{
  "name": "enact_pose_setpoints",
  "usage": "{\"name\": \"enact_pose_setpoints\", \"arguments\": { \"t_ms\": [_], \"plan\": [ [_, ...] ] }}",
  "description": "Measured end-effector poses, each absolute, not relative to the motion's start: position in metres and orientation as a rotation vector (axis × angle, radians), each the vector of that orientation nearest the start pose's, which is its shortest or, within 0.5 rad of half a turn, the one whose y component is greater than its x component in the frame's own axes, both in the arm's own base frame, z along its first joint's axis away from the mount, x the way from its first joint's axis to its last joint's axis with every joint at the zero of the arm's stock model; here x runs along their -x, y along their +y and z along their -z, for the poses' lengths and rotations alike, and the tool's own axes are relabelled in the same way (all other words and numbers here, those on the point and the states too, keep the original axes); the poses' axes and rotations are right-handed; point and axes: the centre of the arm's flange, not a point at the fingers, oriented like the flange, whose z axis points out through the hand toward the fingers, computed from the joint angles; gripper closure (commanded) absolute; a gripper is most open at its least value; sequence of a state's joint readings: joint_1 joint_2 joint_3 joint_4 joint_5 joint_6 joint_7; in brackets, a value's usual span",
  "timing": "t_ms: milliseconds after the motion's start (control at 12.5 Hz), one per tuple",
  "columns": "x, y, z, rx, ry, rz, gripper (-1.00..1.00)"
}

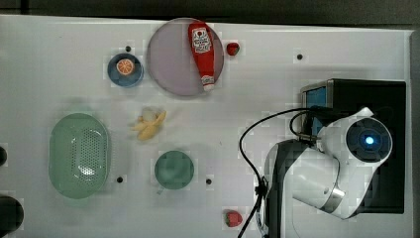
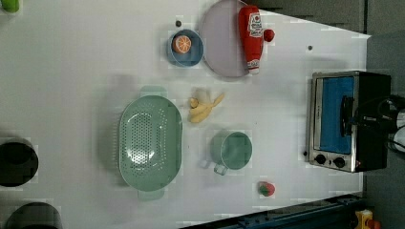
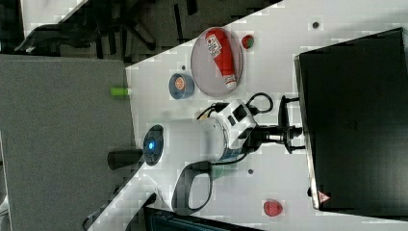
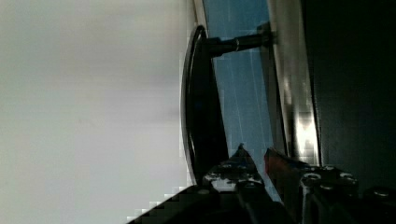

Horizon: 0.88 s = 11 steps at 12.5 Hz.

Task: Flap open oven.

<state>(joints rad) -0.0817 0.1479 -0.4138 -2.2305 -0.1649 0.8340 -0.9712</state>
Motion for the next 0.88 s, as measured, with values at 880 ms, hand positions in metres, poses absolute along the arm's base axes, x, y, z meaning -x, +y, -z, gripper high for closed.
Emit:
{"name": "enact_pose_setpoints", "arguments": {
  "t_ms": [880],
  "plan": [
    [-0.500, -0.223, -0.303, 3.506, -0.025, -0.151, 0.65]
  ]
}}
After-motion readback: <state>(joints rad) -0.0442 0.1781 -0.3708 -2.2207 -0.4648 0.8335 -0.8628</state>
